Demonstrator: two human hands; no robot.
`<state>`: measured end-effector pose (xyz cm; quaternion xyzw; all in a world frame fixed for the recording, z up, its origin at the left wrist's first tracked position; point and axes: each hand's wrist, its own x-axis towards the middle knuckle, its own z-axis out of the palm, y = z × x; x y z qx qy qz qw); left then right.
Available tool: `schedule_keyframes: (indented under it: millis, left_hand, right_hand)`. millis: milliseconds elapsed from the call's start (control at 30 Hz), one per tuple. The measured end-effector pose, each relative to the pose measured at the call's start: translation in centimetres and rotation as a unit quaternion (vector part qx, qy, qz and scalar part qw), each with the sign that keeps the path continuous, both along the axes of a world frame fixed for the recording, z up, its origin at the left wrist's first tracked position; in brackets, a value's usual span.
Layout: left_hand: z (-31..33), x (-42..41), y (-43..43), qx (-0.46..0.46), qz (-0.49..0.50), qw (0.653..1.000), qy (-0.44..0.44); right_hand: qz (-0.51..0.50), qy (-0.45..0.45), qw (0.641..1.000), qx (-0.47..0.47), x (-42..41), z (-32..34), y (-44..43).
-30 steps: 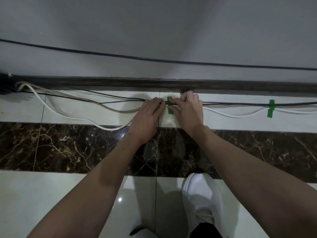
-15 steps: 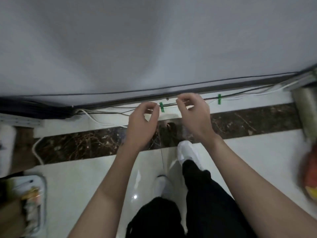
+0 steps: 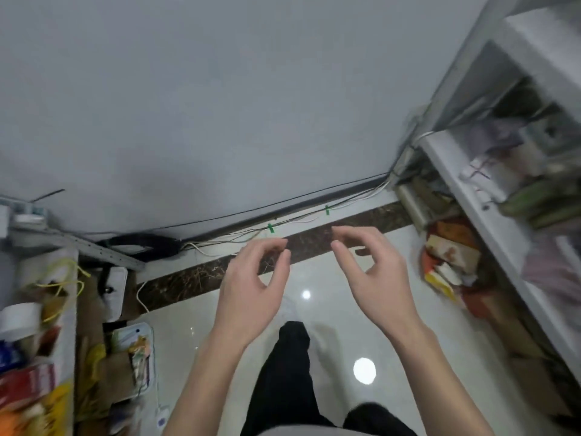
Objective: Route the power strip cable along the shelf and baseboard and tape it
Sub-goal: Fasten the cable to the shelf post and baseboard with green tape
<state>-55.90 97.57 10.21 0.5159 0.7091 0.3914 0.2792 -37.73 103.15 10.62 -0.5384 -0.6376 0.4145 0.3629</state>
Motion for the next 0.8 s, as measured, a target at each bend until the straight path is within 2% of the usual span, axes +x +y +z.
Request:
schedule_keyframes:
  millis: [133, 233, 333, 467, 567, 700, 800]
  left_hand:
    - [4.9, 7.5, -9.1, 0.052, -0.040, 0.997, 0.034]
    - [8.1, 14.6, -14.3, 0.108, -0.054, 0.993, -0.003]
    - [11.5, 22.1, -18.1, 0.130, -0.109, 0.984, -0.048]
    - [14.0, 31.3, -21.8, 0.132, -0.237, 0.958, -0.093]
    - [14.3, 37.6, -25.3, 0.152, -0.346, 0.920, -0.108]
    - [13.9, 44.9, -30.0, 0.183, -0.464, 0.857, -0.128]
    - [15.2, 49.6, -34.0, 0.174, -0.510, 0.830, -0.146]
  right_hand:
    - [-0.031, 0.021, 0.998, 0.040, 9.7, 3.9, -9.7]
    - [-0.093, 0.016, 0.992, 0.084, 18.5, 5.9, -16.5]
    - [-0.184, -0.015, 0.977, 0.103, 27.2, 8.6, -24.0]
    - [-0.320, -0.048, 0.935, 0.145, 35.7, 12.6, -33.6]
    - [-0.415, -0.089, 0.892, 0.156, 39.7, 13.8, -41.4]
    - [-0.551, -0.099, 0.811, 0.170, 43.1, 13.9, -50.3]
    - [-0.597, -0.086, 0.783, 0.153, 46.1, 15.6, -55.7]
